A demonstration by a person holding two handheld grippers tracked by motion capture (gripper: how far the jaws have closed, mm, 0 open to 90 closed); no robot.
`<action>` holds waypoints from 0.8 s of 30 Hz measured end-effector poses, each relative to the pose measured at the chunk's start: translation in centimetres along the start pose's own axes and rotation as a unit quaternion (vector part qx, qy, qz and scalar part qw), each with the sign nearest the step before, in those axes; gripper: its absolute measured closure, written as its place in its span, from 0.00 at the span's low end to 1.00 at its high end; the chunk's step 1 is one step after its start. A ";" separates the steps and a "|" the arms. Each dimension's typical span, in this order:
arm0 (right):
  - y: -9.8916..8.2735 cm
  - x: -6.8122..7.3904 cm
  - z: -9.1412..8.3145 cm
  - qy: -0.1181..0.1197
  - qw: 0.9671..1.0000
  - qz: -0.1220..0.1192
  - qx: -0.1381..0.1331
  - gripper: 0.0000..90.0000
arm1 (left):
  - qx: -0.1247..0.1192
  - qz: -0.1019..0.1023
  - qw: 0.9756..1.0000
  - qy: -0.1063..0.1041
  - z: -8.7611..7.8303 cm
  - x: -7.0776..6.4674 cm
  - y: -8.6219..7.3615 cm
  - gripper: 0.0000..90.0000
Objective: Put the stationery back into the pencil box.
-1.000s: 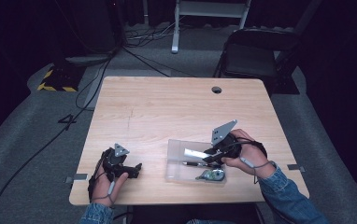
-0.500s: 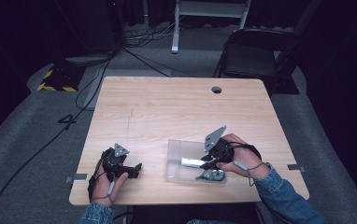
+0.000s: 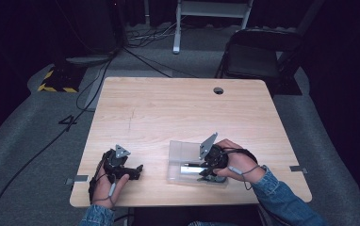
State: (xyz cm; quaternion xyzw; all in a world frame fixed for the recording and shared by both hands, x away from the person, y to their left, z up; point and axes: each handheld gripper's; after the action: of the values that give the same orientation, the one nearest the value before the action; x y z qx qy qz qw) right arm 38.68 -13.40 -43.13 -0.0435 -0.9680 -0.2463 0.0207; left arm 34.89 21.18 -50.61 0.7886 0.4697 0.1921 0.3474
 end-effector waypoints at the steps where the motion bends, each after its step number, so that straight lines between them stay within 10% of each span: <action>1: 0.0 0.1 0.2 0.002 1.000 -0.002 0.004 0.80 | 0.000 0.001 1.000 0.001 0.0 0.0 0.0 0.00; 24: -0.1 -0.6 1.7 -0.012 1.000 -0.007 -0.004 0.75 | 0.000 0.001 1.000 0.000 0.0 0.0 0.0 0.00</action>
State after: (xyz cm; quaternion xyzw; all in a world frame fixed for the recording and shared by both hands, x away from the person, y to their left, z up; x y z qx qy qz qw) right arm 39.22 -12.72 -44.69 -0.0396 -0.9676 -0.2494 0.0075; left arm 34.90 21.18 -50.60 0.7888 0.4692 0.1925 0.3473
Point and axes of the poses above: each handheld gripper's, and its own axes: z roughly forward along the jaws, y roughly out of its top, x roughly to its left, and after that the axes turned 5 degrees about -x, right-handed
